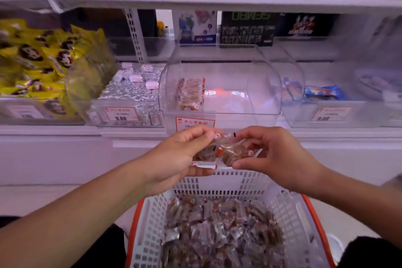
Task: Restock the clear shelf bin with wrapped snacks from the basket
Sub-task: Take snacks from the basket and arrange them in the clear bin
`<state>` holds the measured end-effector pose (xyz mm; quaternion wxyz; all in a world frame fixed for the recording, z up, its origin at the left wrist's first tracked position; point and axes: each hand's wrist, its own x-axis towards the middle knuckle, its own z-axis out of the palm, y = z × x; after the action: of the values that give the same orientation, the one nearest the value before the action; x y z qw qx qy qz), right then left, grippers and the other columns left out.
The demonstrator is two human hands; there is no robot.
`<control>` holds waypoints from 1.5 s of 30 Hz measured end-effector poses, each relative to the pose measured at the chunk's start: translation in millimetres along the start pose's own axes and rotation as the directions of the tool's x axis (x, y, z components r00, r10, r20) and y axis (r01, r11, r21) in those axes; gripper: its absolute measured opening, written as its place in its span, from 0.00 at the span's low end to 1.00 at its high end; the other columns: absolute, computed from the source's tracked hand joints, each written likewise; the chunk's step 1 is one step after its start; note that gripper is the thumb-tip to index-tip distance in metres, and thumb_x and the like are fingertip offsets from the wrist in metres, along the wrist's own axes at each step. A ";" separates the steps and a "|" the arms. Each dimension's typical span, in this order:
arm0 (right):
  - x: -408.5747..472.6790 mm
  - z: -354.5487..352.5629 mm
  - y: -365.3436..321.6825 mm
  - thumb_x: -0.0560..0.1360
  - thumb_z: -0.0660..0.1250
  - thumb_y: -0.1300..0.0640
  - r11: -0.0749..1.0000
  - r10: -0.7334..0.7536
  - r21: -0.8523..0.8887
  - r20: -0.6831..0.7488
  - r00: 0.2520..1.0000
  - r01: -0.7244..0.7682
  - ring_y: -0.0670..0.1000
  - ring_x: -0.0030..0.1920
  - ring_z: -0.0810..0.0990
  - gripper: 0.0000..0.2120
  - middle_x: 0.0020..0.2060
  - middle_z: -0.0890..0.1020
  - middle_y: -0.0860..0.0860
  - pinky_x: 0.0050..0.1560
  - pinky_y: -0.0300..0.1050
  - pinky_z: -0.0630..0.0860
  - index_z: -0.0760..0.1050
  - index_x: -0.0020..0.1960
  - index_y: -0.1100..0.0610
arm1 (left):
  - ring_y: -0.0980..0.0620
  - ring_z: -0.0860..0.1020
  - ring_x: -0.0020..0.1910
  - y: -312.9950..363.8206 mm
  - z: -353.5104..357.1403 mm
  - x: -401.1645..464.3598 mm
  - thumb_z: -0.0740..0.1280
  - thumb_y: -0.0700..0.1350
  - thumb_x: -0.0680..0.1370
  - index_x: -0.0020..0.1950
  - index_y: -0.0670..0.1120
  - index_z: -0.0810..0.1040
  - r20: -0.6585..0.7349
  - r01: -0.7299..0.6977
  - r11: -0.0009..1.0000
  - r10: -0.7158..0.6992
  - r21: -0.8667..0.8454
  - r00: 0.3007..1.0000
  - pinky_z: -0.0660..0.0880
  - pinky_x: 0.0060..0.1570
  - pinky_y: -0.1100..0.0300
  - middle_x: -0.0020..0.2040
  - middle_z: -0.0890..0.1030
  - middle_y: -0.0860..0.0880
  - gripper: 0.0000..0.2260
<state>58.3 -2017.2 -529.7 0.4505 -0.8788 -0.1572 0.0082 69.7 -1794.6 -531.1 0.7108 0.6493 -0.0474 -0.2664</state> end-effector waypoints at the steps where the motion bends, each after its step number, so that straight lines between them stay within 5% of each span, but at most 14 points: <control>1: -3.1 2.2 -1.0 0.60 0.83 0.56 0.999 -0.015 -0.039 -0.047 0.999 0.013 0.42 0.32 0.80 0.21 0.36 0.84 0.48 0.38 0.36 0.77 0.82 0.51 0.50 | 0.52 0.80 0.50 -0.9 2.6 0.7 0.65 0.55 0.76 0.56 0.52 0.83 0.008 -0.009 1.000 0.009 0.012 1.000 0.80 0.45 0.58 0.54 0.84 0.46 0.13; 4: -8.4 8.6 -5.0 0.57 0.84 0.54 0.992 -0.056 -0.118 -0.106 0.993 0.043 0.41 0.30 0.78 0.22 0.33 0.83 0.45 0.35 0.33 0.74 0.82 0.49 0.49 | 0.54 0.81 0.46 -8.1 11.0 0.8 0.71 0.59 0.73 0.53 0.52 0.83 0.056 -0.033 0.998 0.030 0.053 0.998 0.78 0.44 0.61 0.51 0.85 0.47 0.14; 7: -7.2 11.2 -9.7 0.58 0.84 0.51 0.984 -0.114 -0.147 -0.112 0.987 0.097 0.43 0.31 0.78 0.21 0.33 0.83 0.44 0.34 0.37 0.74 0.83 0.48 0.49 | 0.54 0.79 0.42 -13.2 15.2 6.6 0.78 0.52 0.67 0.48 0.57 0.82 0.029 -0.082 0.988 0.079 0.131 0.996 0.76 0.42 0.62 0.46 0.84 0.51 0.11; 12: -5.1 10.4 -8.7 0.59 0.82 0.46 0.982 -0.102 -0.175 -0.156 0.982 0.074 0.43 0.46 0.78 0.33 0.49 0.79 0.40 0.42 0.41 0.78 0.76 0.63 0.44 | 0.50 0.78 0.41 -8.2 13.2 9.8 0.75 0.51 0.66 0.55 0.49 0.80 0.001 -0.068 0.994 0.068 0.089 0.998 0.75 0.40 0.59 0.47 0.83 0.47 0.19; 15: -7.6 13.0 -8.2 0.66 0.78 0.49 0.978 -0.202 -0.076 -0.062 0.978 0.197 0.44 0.55 0.77 0.37 0.59 0.75 0.39 0.46 0.37 0.79 0.68 0.72 0.42 | 0.43 0.76 0.44 -7.6 13.1 8.2 0.75 0.54 0.66 0.56 0.44 0.76 -0.032 -0.048 0.998 0.049 0.034 0.998 0.73 0.44 0.52 0.49 0.81 0.39 0.23; 19: -8.6 13.3 -9.1 0.69 0.75 0.47 0.949 -0.308 -0.094 -0.050 0.950 0.302 0.44 0.56 0.77 0.35 0.60 0.74 0.39 0.46 0.33 0.78 0.66 0.74 0.44 | 0.44 0.74 0.46 -4.4 17.6 4.7 0.73 0.57 0.65 0.62 0.37 0.73 -0.021 -0.030 0.992 0.028 -0.124 0.999 0.70 0.40 0.56 0.53 0.82 0.37 0.33; 22: -7.2 12.1 -10.9 0.70 0.73 0.45 0.929 -0.350 -0.150 -0.053 0.935 0.339 0.42 0.56 0.77 0.36 0.61 0.73 0.39 0.49 0.30 0.75 0.64 0.75 0.44 | 0.46 0.77 0.43 -2.3 19.1 3.1 0.72 0.53 0.67 0.58 0.39 0.75 -0.040 -0.019 0.987 0.013 -0.158 0.999 0.71 0.38 0.57 0.48 0.85 0.42 0.26; 25: -6.1 13.6 -10.4 0.71 0.74 0.47 0.902 -0.398 -0.195 -0.026 0.917 0.386 0.44 0.57 0.77 0.27 0.59 0.77 0.43 0.50 0.32 0.75 0.74 0.69 0.49 | 0.46 0.77 0.43 -2.8 18.5 2.3 0.74 0.49 0.65 0.48 0.45 0.77 -0.077 -0.012 0.984 -0.002 -0.178 0.997 0.70 0.38 0.55 0.49 0.84 0.41 0.15; 29: -6.9 16.4 -13.5 0.66 0.79 0.49 0.914 -0.386 -0.184 -0.112 0.916 0.362 0.41 0.47 0.80 0.24 0.51 0.83 0.44 0.44 0.31 0.76 0.81 0.60 0.53 | 0.50 0.79 0.39 -7.3 19.3 1.6 0.75 0.51 0.63 0.42 0.51 0.80 -0.103 -0.016 0.986 -0.001 -0.167 0.995 0.73 0.37 0.59 0.45 0.85 0.45 0.11; 34: -6.3 15.2 -17.4 0.60 0.82 0.50 0.964 -0.264 -0.106 -0.239 0.934 0.245 0.44 0.40 0.81 0.23 0.43 0.83 0.43 0.41 0.38 0.79 0.82 0.53 0.54 | 0.54 0.82 0.43 -5.0 26.6 -3.7 0.60 0.64 0.75 0.61 0.46 0.78 -0.034 -0.074 0.984 0.069 -0.161 0.997 0.77 0.38 0.60 0.53 0.85 0.44 0.26; 40: -3.2 18.2 -20.7 0.59 0.83 0.51 0.980 -0.198 -0.020 -0.228 0.953 0.199 0.46 0.39 0.82 0.26 0.42 0.82 0.43 0.39 0.46 0.80 0.78 0.54 0.51 | 0.53 0.71 0.28 -0.9 29.7 -2.8 0.58 0.61 0.80 0.52 0.50 0.75 -0.162 -0.121 0.976 0.151 0.181 0.975 0.68 0.27 0.61 0.32 0.75 0.48 0.16; 45: 8.6 6.2 -32.5 0.64 0.81 0.56 0.975 -0.222 -0.019 -0.132 0.966 0.222 0.49 0.43 0.83 0.22 0.44 0.84 0.44 0.44 0.46 0.81 0.80 0.55 0.50 | 0.60 0.70 0.25 12.3 25.5 3.2 0.60 0.54 0.83 0.47 0.49 0.74 -0.183 -0.256 0.928 0.310 0.270 0.933 0.68 0.30 0.64 0.29 0.74 0.58 0.11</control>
<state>56.8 -1992.2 -506.4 0.4560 -0.8553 -0.2241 -0.1012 65.8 -1818.7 -516.5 0.6584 0.7427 -0.0934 -0.0785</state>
